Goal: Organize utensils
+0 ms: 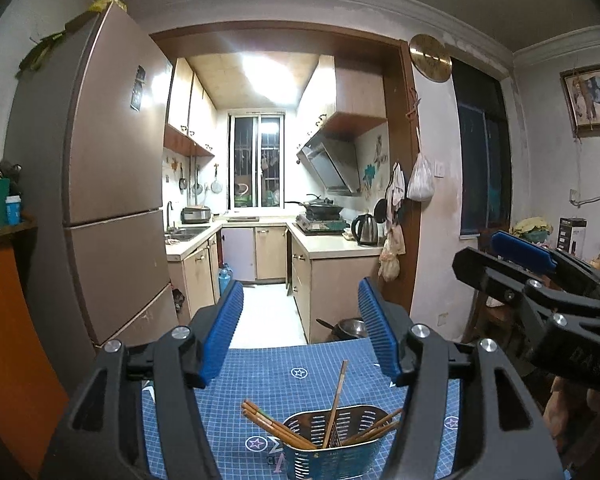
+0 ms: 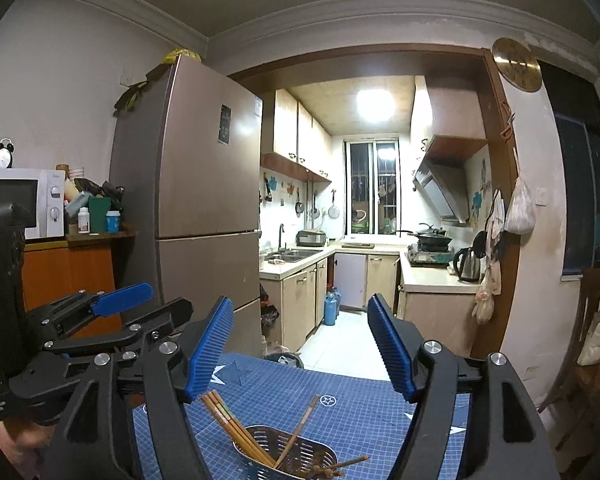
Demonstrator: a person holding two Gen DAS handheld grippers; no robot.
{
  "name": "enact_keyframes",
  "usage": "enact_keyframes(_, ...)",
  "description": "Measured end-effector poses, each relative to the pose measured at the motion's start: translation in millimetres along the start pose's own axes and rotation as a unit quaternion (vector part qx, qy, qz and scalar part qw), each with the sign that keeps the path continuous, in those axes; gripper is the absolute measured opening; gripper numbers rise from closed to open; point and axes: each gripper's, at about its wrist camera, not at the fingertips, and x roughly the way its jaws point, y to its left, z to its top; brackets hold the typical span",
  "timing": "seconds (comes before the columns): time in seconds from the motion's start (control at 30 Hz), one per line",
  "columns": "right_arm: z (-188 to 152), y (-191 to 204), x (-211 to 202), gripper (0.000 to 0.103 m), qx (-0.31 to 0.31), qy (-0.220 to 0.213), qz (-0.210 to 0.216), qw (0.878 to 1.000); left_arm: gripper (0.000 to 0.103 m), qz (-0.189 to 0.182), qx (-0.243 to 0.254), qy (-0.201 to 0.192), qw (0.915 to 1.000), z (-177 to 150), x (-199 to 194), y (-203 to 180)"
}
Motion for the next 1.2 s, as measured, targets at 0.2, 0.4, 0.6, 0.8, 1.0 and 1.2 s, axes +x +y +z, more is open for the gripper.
enact_keyframes(0.2, 11.8, 7.2, -28.0, 0.071, -0.004, -0.011, -0.002, 1.000, 0.057, 0.005, 0.001, -0.009, 0.9999, 3.0, -20.0, -0.4)
enact_keyframes(0.4, 15.4, 13.6, -50.1, 0.073, -0.005, -0.018, -0.001, 1.000, 0.064, 0.006, 0.003, -0.014, 0.9999, 1.5, -35.6, -3.4)
enact_keyframes(0.6, 15.4, 21.5, -72.8, 0.084, -0.008, -0.028, 0.001, 1.000, 0.082, 0.014, -0.003, -0.025, 0.9996, -12.1, -56.1, 0.2)
enact_keyframes(0.8, 1.6, 31.2, -122.3, 0.098, -0.002, -0.068, -0.006, 0.998, 0.097, 0.044, 0.007, -0.077, 0.9960, -33.9, -103.6, 5.6)
enact_keyframes(1.0, -68.3, 37.6, -186.9, 0.098, 0.034, -0.052, -0.068, 0.996, 0.097, 0.072, -0.030, -0.062, 0.9950, -94.5, -158.7, 31.8)
enact_keyframes(1.2, -178.4, 45.5, -221.2, 0.098, 0.067, 0.026, -0.110, 0.991, 0.097, 0.098, -0.068, 0.016, 0.9927, -168.8, -179.4, 44.9)
